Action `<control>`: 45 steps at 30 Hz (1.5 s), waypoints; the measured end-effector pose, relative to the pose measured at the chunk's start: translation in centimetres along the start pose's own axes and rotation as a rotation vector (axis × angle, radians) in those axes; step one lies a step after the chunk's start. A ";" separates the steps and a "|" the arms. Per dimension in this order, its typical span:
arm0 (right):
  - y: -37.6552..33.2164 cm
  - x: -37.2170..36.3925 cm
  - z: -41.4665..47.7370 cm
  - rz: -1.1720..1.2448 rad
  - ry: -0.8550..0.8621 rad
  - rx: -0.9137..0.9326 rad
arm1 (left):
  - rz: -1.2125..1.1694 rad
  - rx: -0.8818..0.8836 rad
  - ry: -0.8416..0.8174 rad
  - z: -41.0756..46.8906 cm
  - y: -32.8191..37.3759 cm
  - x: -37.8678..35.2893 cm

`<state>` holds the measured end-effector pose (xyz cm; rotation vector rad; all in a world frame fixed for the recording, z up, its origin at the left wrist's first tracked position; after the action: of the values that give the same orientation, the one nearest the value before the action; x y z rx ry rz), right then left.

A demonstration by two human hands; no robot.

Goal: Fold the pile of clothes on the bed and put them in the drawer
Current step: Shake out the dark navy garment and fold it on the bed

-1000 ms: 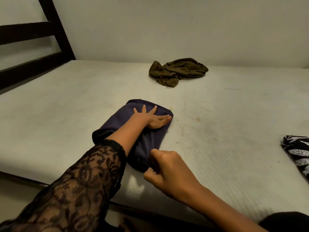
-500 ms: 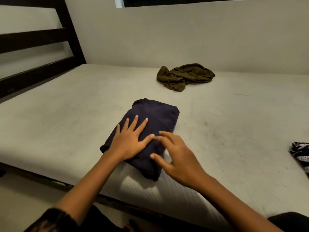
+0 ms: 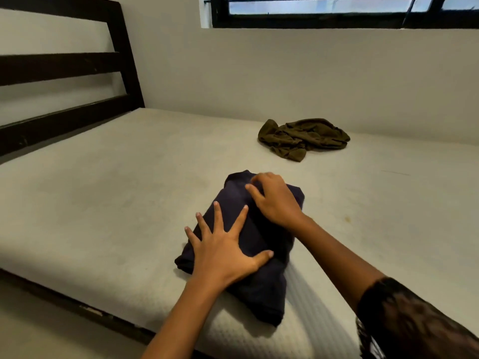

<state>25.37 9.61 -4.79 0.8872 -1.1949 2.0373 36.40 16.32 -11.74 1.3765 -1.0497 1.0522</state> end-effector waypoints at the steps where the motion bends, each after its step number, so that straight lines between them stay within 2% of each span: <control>1: 0.1 -0.5 1.4 0.001 -0.003 -0.020 | -0.003 0.005 -0.003 0.0 0.0 -0.1; 7: 1.3 -3.9 5.7 -0.130 -0.014 -0.163 | -0.039 0.032 -0.005 -0.1 -0.6 -0.5; 11: 3.2 -5.6 6.4 -0.175 -0.105 -0.332 | -0.031 0.040 -0.019 -0.4 -0.6 -0.3; 14: 3.9 -3.0 6.8 -0.047 0.153 -0.430 | -0.020 0.043 -0.028 -0.8 -0.4 -0.1; 16: 3.1 -1.4 7.1 -0.132 0.263 -0.385 | -0.012 0.049 -0.023 -1.0 -0.6 0.1; 19: 0.5 -2.6 7.5 -0.355 0.091 -0.162 | -0.026 0.077 -0.014 -1.4 -1.2 -0.2; 21: -0.9 -2.6 6.3 -0.342 0.048 -0.062 | -0.058 0.092 -0.001 -1.5 -1.7 -0.2; 24: -2.9 -1.5 1.6 -0.266 0.120 0.041 | -0.088 0.105 0.033 -1.7 -2.5 0.1; 26: -3.3 -3.2 -2.1 -0.278 -0.045 0.101 | -0.079 0.099 0.033 -2.0 -2.9 0.2; 28: -2.1 -5.2 -4.6 -0.332 -0.247 0.087 | -0.053 0.088 0.017 -2.6 -2.9 -0.2; 29: -1.2 -5.7 -4.9 -0.333 -0.294 0.051 | -0.049 0.091 0.008 -2.8 -2.9 -0.4; 33: 1.8 -6.1 -3.2 -0.274 -0.361 -0.118 | -0.078 0.121 -0.026 -2.9 -3.3 -1.2; 37: 3.3 -5.9 -2.0 -0.267 -0.336 -0.228 | -0.103 0.111 -0.061 -2.9 -3.3 -0.9; 39: 2.9 -5.5 -2.5 -0.289 -0.284 -0.229 | -0.181 0.138 -0.100 -2.3 -3.6 -0.2; 43: 1.2 -5.1 -5.8 -0.296 -0.206 -0.172 | -0.567 0.198 -0.092 0.8 -5.4 2.0; 45: 0.3 -5.1 -8.4 -0.254 -0.203 -0.140 | -0.731 0.185 -0.155 1.5 -5.6 1.9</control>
<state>26.16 16.20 -12.05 1.1341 -1.2443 1.6733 42.32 15.00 -11.22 1.8182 -0.4760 0.5086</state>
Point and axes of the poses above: each hand's wrist, its own z-axis towards the middle knuckle, its own x-axis out of the back of the hand, y = z × x, the point moved 10 cm from there along z, towards the middle knuckle, and after that the axes turned 8 degrees about x, right-handed, at the moved point
